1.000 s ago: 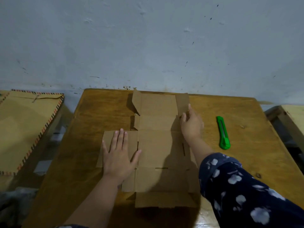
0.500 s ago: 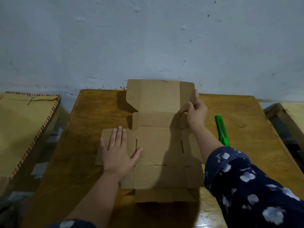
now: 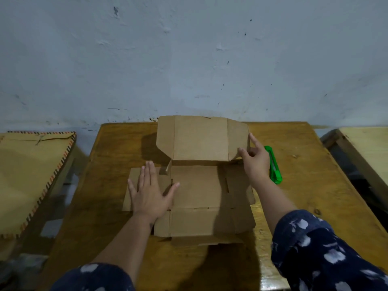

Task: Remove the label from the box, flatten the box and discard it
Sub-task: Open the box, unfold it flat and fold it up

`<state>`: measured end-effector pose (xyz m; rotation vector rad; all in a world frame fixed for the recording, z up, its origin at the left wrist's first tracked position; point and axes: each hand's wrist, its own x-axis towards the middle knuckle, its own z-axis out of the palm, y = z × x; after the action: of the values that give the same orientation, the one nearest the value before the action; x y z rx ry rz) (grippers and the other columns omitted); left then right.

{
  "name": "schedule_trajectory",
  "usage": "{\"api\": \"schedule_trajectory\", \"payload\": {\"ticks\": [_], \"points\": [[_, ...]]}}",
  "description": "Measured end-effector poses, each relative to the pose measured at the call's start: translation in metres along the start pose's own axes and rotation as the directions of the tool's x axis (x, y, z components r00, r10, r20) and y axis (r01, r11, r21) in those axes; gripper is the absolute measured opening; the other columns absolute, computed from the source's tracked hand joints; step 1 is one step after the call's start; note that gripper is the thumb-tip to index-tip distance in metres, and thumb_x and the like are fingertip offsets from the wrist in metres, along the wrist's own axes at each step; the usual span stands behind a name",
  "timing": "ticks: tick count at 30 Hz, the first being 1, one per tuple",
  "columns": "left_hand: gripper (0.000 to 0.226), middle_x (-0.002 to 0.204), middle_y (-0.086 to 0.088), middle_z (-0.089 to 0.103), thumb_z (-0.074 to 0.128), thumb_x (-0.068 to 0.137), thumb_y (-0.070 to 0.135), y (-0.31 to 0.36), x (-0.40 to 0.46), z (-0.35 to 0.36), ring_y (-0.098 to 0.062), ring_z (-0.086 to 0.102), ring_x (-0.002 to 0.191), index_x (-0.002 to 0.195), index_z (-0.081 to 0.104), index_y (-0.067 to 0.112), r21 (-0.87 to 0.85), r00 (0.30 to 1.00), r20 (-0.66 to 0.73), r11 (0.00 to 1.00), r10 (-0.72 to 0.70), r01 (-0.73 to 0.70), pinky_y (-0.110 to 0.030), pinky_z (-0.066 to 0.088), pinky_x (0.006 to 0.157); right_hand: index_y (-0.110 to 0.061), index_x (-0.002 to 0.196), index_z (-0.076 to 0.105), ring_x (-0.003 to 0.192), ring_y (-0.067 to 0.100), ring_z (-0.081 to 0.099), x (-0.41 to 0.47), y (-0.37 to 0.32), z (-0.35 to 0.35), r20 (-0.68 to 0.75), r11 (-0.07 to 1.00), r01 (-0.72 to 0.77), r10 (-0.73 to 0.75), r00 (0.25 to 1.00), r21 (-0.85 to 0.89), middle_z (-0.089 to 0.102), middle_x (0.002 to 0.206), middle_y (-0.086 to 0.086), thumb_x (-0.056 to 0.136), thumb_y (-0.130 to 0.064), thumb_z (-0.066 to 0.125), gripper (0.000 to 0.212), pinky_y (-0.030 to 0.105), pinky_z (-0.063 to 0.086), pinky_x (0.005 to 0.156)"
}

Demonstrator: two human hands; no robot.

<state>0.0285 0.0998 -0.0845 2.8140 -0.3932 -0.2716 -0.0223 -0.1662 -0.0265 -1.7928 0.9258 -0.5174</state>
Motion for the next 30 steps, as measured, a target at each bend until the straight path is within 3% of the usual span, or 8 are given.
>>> {"api": "schedule_trajectory", "payload": {"ticks": [3,6,10,16,20,23,27,30], "points": [[0.095,0.159,-0.003,-0.017,0.017,0.085,0.076,0.015,0.011,-0.027,-0.017,-0.014,0.146,0.149,-0.018,0.015,-0.120,0.965,-0.258,0.990,0.038,-0.071,-0.057,-0.007,0.116,-0.024,0.142,0.041,0.065,0.003,0.047,-0.008,-0.003,-0.003,-0.003,0.999,0.027,-0.027,1.000,-0.030,0.052,0.079,-0.001,0.090,-0.014,0.060,0.056,0.012,0.034,0.052],[0.075,0.162,-0.005,-0.004,0.024,0.094,0.057,0.043,0.035,-0.065,-0.020,-0.006,0.148,0.153,0.001,0.016,0.043,0.850,-0.489,0.979,0.196,-0.201,-0.054,-0.006,0.115,-0.026,0.142,0.040,0.064,0.002,0.044,-0.014,-0.006,-0.003,-0.030,0.998,0.044,-0.046,0.999,-0.050,0.047,0.075,-0.006,0.091,-0.013,0.059,0.056,0.012,0.033,0.053],[0.059,0.162,-0.003,-0.003,0.025,0.098,0.049,0.084,0.072,-0.096,-0.019,-0.009,0.148,0.151,0.016,0.025,0.291,0.840,-0.279,0.874,0.466,-0.388,-0.056,0.000,0.117,-0.027,0.142,0.040,0.065,0.001,0.046,-0.018,-0.005,-0.003,-0.046,0.998,0.052,-0.054,0.997,-0.039,0.048,0.074,-0.008,0.091,-0.012,0.060,0.057,0.013,0.033,0.052],[0.063,0.159,-0.003,0.017,0.024,0.098,0.055,0.117,0.104,-0.086,-0.020,0.007,0.148,0.152,0.004,0.031,0.293,0.889,0.028,0.846,0.457,-0.444,-0.060,-0.005,0.115,-0.026,0.142,0.041,0.074,0.008,0.051,-0.019,0.001,-0.004,-0.047,0.997,0.058,-0.060,0.997,-0.043,0.056,0.087,0.000,0.089,-0.013,0.061,0.058,0.008,0.034,0.052],[0.061,0.140,-0.005,0.040,0.035,0.095,0.054,0.118,0.104,-0.081,-0.024,0.033,0.133,0.150,0.017,0.034,0.264,0.879,-0.024,0.851,0.476,-0.453,-0.058,0.000,0.116,-0.030,0.146,0.031,0.095,0.010,0.057,-0.027,0.011,-0.008,0.000,0.996,0.067,-0.067,0.998,-0.067,0.059,0.112,0.002,0.086,-0.015,0.066,0.071,0.006,0.044,0.073],[0.060,0.130,-0.006,0.045,0.038,0.094,0.054,0.115,0.099,-0.083,-0.026,0.038,0.127,0.149,0.022,0.035,0.239,0.852,-0.107,0.845,0.513,-0.479,-0.054,0.002,0.117,-0.035,0.150,0.009,0.135,0.026,0.035,-0.047,0.027,-0.012,0.070,0.966,-0.014,0.034,0.997,-0.258,0.035,0.148,0.005,0.084,-0.031,0.069,0.089,0.040,0.039,0.104],[0.053,0.121,-0.005,0.051,0.039,0.096,0.049,0.110,0.085,-0.080,-0.024,0.044,0.120,0.147,0.028,0.038,0.208,0.818,-0.181,0.835,0.545,-0.510,-0.050,0.006,0.118,-0.031,0.148,0.019,0.130,0.026,0.043,-0.087,0.046,-0.020,0.066,0.909,-0.098,0.136,0.988,-0.405,0.042,0.142,0.006,0.083,-0.031,0.069,0.083,0.045,0.045,0.102],[0.045,0.116,-0.003,0.054,0.040,0.099,0.039,0.104,0.072,-0.077,-0.023,0.048,0.115,0.144,0.034,0.039,0.142,0.796,-0.247,0.833,0.552,-0.534,-0.047,0.011,0.117,-0.029,0.140,0.040,0.118,0.023,0.057,-0.105,0.048,-0.023,-0.022,0.935,-0.157,0.159,0.987,-0.318,0.060,0.128,0.005,0.087,-0.015,0.063,0.059,0.040,0.052,0.094]]}}
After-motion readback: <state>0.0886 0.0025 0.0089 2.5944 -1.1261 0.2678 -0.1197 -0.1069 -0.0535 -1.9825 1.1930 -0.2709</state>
